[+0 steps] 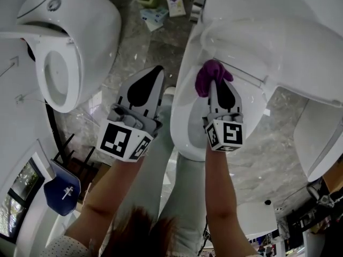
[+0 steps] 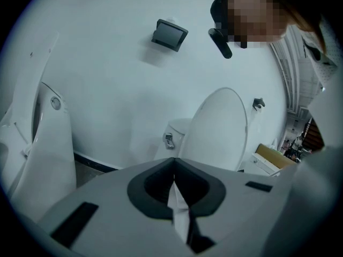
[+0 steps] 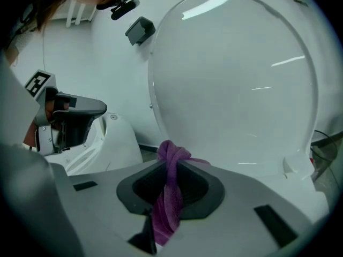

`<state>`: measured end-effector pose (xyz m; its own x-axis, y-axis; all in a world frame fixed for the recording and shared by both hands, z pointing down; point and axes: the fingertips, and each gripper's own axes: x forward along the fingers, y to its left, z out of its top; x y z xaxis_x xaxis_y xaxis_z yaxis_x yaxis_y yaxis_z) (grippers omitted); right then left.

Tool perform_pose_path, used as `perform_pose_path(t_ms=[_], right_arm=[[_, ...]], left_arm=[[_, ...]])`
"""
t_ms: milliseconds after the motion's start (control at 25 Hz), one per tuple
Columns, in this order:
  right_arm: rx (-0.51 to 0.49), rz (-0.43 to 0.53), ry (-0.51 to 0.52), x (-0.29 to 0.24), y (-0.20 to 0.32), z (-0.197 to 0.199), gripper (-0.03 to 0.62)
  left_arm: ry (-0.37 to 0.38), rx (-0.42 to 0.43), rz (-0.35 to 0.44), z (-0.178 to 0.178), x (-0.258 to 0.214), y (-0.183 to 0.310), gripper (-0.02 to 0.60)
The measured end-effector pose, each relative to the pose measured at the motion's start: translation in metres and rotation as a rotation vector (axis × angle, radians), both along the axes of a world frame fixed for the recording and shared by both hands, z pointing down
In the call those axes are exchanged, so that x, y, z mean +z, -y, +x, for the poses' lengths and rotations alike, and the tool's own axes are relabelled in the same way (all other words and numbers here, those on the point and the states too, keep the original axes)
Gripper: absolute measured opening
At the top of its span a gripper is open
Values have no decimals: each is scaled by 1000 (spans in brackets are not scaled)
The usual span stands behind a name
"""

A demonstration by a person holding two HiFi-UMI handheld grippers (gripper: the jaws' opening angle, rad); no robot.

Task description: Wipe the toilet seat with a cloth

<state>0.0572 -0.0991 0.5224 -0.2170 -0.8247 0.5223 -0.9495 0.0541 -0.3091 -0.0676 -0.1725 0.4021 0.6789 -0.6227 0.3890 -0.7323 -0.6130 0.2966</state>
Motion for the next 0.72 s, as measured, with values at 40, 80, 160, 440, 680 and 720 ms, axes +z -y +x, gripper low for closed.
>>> perform_pose_path(t_ms=[40,80,160,440,680,720], right_arm=[[-3,-3,-13,4,3,0,74],[-5,-5,-29,7,6,1,72],[-7,-8,-59,13,10,1,72],[-47,15,-146,26,19,-8,75],[-58,93,-177,23,22,-10,75],[-71,109,-187,23,22,-10,74]], left_arm=[[1,-1,-3,0,2,1,5],[2,-3,-5,1,4,2,5],[1,-3,-10,1,7,4,5],[3,2,-18,2,13,11,5],[12,10,-24,7,18,9,5],[13,13,-24,8,18,9,5]])
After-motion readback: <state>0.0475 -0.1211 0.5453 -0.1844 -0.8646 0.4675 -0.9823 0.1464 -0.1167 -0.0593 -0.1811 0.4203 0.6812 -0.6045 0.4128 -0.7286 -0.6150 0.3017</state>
